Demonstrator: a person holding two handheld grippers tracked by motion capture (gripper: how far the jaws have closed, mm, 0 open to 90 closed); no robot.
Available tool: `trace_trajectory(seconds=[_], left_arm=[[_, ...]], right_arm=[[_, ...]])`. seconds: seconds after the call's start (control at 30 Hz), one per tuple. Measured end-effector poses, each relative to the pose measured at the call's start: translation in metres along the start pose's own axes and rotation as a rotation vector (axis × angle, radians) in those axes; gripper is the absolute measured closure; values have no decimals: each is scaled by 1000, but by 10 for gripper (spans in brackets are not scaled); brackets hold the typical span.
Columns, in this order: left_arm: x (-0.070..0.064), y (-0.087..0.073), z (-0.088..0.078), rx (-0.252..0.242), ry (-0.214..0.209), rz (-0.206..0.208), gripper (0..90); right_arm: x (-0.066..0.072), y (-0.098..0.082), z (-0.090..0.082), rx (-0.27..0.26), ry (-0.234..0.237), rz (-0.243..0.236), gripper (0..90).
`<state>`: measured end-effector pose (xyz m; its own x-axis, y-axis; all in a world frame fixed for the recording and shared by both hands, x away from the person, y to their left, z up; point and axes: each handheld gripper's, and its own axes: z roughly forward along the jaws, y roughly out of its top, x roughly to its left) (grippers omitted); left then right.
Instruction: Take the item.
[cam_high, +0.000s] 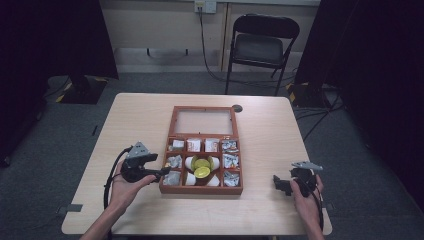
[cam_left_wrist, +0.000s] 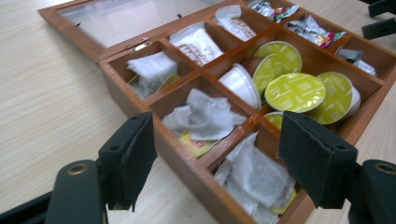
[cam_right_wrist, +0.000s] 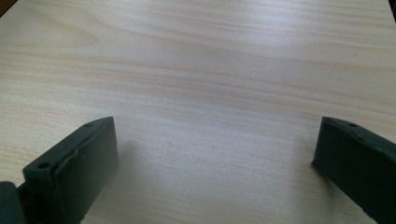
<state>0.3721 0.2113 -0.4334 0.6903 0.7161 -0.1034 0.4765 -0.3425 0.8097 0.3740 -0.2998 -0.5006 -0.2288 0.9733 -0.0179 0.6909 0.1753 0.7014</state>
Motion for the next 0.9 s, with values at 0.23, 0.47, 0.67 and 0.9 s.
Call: trace_trajectory(seconds=[0.23, 0.47, 0.67, 0.9], left_arm=[[-11, 14, 8, 2, -37, 42, 290], [-21, 21, 18, 16, -74, 69, 304], [-22, 30, 24, 8, -105, 61, 307], [-30, 37, 35, 30, -140, 68, 311]], right_arm=[[0, 0, 0, 0, 0, 0, 0], [0, 0, 0, 1, -1, 1, 0], [0, 0, 0, 0, -1, 0, 0], [0, 0, 0, 0, 0, 0, 0]])
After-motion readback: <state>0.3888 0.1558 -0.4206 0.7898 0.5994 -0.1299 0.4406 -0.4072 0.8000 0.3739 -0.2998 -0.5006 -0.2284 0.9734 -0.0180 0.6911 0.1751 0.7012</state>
